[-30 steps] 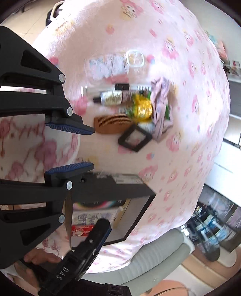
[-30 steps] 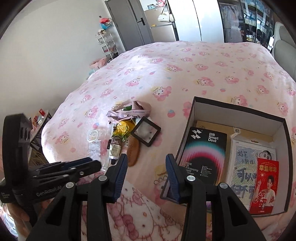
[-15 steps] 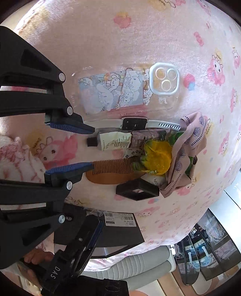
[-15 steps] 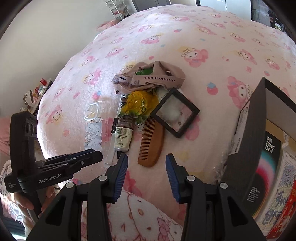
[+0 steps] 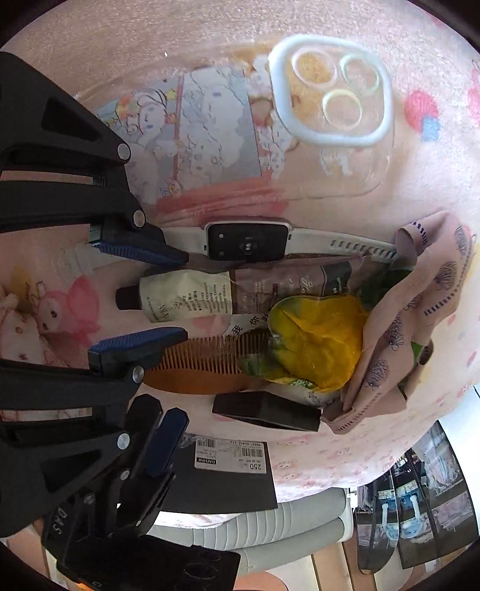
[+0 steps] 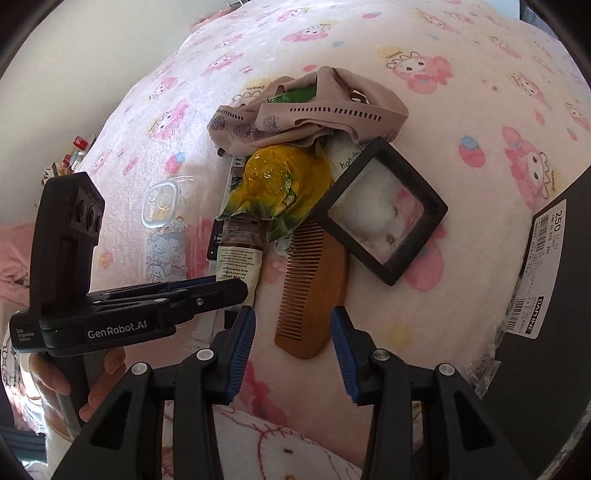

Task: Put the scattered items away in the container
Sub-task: 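Move the left gripper to the cream-and-brown hand cream tube, then grasp the hand cream tube with the left gripper and lift it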

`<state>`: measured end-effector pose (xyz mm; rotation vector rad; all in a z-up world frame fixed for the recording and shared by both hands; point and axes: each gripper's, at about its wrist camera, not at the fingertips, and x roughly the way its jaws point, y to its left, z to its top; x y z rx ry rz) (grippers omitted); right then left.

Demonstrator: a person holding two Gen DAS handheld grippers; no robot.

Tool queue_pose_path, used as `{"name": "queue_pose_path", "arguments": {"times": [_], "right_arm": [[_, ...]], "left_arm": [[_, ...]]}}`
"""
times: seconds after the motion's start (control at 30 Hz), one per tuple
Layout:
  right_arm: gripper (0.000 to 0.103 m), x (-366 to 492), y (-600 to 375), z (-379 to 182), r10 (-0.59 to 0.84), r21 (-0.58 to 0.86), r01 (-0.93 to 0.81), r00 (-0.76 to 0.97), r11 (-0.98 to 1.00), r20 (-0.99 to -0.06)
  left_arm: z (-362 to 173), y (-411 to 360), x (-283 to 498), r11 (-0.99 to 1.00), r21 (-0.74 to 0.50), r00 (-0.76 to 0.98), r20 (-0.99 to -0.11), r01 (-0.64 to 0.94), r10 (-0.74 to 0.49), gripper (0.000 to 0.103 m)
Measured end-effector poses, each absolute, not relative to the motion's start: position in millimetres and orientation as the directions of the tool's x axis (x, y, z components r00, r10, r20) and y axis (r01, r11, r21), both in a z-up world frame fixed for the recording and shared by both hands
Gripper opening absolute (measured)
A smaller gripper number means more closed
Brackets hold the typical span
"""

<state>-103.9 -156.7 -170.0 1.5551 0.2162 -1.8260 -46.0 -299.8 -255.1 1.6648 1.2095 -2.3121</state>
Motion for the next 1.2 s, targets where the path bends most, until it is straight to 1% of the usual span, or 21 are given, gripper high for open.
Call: {"name": "queue_pose_path", "arguments": {"times": [0.07,0.1,0.17,0.37,0.6,0.77,0.9,1.03,1.2], "right_arm": [[0.038,-104.0,-155.8,-171.6,-0.406,0.318,0.6,-0.013,-0.734,-0.914],[0.038,-104.1,-154.8,-172.2,-0.407,0.321,0.596,-0.011,-0.736,-0.913],[0.038,-103.7,-153.0,-171.2,-0.411,0.326,0.589,-0.011,-0.74,-0.912],[0.038,-98.8,-143.6,-158.6,-0.437,0.346,0.584,-0.016,-0.734,-0.9],[0.038,-82.2,-122.7,-127.2,-0.532,0.423,0.574,-0.025,-0.701,-0.846],[0.038,-68.5,-108.3,-107.4,-0.592,0.465,0.567,-0.049,-0.68,-0.805],[0.039,-61.8,-97.7,-104.2,-0.588,0.457,0.561,-0.066,-0.69,-0.806],[0.039,-57.1,-83.3,-102.3,-0.59,0.462,0.551,-0.069,-0.695,-0.805],[0.039,-53.1,-57.1,-85.8,-0.626,0.494,0.524,-0.1,-0.694,-0.773]], "left_arm": [[-256.7,-291.7,-50.8,-0.721,-0.529,-0.406,-0.838,0.448,0.364,0.034],[-256.9,-287.8,-52.3,-0.731,-0.517,-0.405,-0.845,0.445,0.35,0.032],[-256.7,-282.9,-53.4,-0.739,-0.503,-0.409,-0.85,0.447,0.332,0.033],[-240.9,-288.6,-38.8,-0.674,-0.583,-0.472,-0.799,0.453,0.373,0.032],[-196.1,-291.7,-11.3,-0.612,-0.68,-0.574,-0.709,0.404,0.41,0.031],[-168.4,-279.3,-2.7,-0.625,-0.689,-0.602,-0.688,0.368,0.404,0.029],[-166.2,-265.3,-0.8,-0.647,-0.656,-0.577,-0.72,0.388,0.385,0.029],[-170.4,-266.3,7.7,-0.554,-0.752,-0.615,-0.636,0.358,0.466,0.029],[-143.9,-259.4,20.7,-0.499,-0.822,-0.67,-0.535,0.273,0.514,0.029]]}}
